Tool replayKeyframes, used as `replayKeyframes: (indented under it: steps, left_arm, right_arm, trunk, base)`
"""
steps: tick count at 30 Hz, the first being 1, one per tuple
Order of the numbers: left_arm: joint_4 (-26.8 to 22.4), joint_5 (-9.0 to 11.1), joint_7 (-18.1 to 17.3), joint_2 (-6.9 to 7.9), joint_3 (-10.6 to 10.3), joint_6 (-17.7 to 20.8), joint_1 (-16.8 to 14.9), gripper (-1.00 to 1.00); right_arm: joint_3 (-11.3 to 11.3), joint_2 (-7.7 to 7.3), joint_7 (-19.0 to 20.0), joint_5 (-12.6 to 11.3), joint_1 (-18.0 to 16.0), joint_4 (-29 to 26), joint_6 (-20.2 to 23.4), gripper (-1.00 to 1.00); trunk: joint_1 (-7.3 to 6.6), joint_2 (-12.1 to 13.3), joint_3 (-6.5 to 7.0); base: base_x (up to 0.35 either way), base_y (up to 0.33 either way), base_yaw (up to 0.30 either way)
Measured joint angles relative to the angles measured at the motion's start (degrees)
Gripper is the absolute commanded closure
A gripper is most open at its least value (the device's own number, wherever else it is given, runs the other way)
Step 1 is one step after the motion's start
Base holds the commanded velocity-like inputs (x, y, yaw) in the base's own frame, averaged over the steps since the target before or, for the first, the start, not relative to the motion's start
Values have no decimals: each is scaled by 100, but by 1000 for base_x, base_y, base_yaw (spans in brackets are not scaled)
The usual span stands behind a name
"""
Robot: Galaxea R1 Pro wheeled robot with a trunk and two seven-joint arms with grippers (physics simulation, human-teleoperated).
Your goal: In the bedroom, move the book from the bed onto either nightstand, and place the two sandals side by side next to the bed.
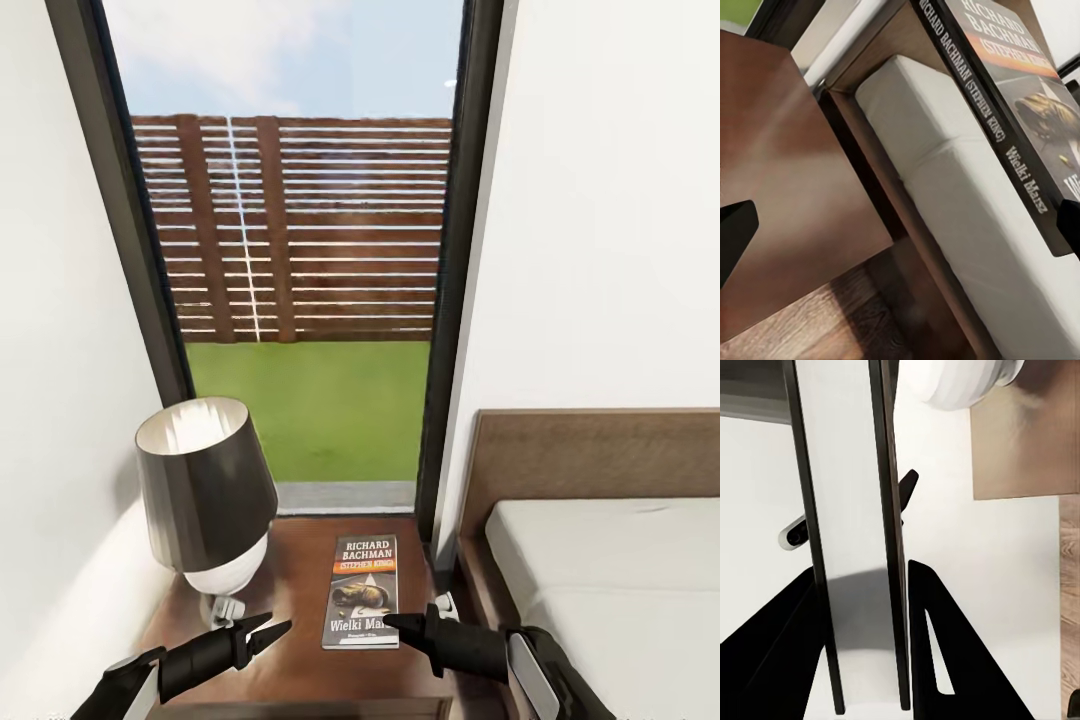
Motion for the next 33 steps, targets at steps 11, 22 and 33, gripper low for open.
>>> replayKeyframes:
  steps: [11, 22, 33]
  left_arm:
    - [0, 0, 0, 0, 0, 0, 0, -100]
    - [0, 0, 0, 0, 0, 0, 0, -100]
    - [0, 0, 0, 0, 0, 0, 0, -100]
  right_arm:
    - [0, 0, 0, -2, 0, -2, 0, 100]
    - [0, 0, 0, 0, 0, -1, -2, 100]
    - [0, 0, 0, 0, 0, -2, -1, 100]
  trunk:
    - [242, -441, -198]
    - [483, -883, -395]
    - [725, -1324, -593]
  base:
    - [0, 0, 0]
    - [0, 0, 0]
    - [0, 0, 0]
